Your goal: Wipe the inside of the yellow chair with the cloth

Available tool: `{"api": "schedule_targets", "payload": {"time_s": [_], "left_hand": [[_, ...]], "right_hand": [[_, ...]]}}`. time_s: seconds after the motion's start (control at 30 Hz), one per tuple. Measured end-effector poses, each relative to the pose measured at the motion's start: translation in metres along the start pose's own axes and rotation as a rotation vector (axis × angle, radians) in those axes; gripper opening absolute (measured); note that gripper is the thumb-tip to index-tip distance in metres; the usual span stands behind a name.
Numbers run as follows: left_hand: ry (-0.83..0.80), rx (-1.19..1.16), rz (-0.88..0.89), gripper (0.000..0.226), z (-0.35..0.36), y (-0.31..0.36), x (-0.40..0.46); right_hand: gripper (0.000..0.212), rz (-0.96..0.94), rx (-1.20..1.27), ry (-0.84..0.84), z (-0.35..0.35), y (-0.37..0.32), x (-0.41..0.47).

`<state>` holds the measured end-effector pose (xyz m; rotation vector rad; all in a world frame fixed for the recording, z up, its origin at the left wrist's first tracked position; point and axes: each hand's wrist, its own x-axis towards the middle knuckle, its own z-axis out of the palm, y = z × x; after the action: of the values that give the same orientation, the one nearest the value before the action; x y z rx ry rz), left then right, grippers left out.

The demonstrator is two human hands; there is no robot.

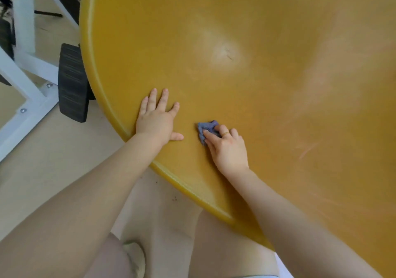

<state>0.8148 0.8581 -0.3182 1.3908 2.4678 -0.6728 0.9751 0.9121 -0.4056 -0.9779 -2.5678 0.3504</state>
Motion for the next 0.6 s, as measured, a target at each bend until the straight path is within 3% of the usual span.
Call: {"api": "schedule_targets", "payload": {"time_s": [0.07,0.17,0.3,0.47,0.6], "left_hand": [[-0.002,0.015,0.011,0.086,0.001,0.0,0.002],[-0.004,0.052,0.043,0.081,0.001,0.002,0.003],[-0.02,0.111,0.124,0.082,-0.003,0.002,0.01],[-0.017,0.144,0.232,0.087,-0.005,0.003,0.019],[-0.018,0.115,0.405,0.086,-0.003,0.009,0.019]], "right_hand": [[0.022,0.022,-0.109,0.005,0.002,0.021,0.013],[0.029,0.29,-0.179,-0.052,-0.001,0.047,0.033],[0.031,0.473,-0.125,-0.047,-0.004,0.032,0.039],[0.024,0.463,0.046,0.076,-0.003,-0.018,-0.005],[0.025,0.385,0.147,0.021,-0.014,-0.041,-0.043]]}}
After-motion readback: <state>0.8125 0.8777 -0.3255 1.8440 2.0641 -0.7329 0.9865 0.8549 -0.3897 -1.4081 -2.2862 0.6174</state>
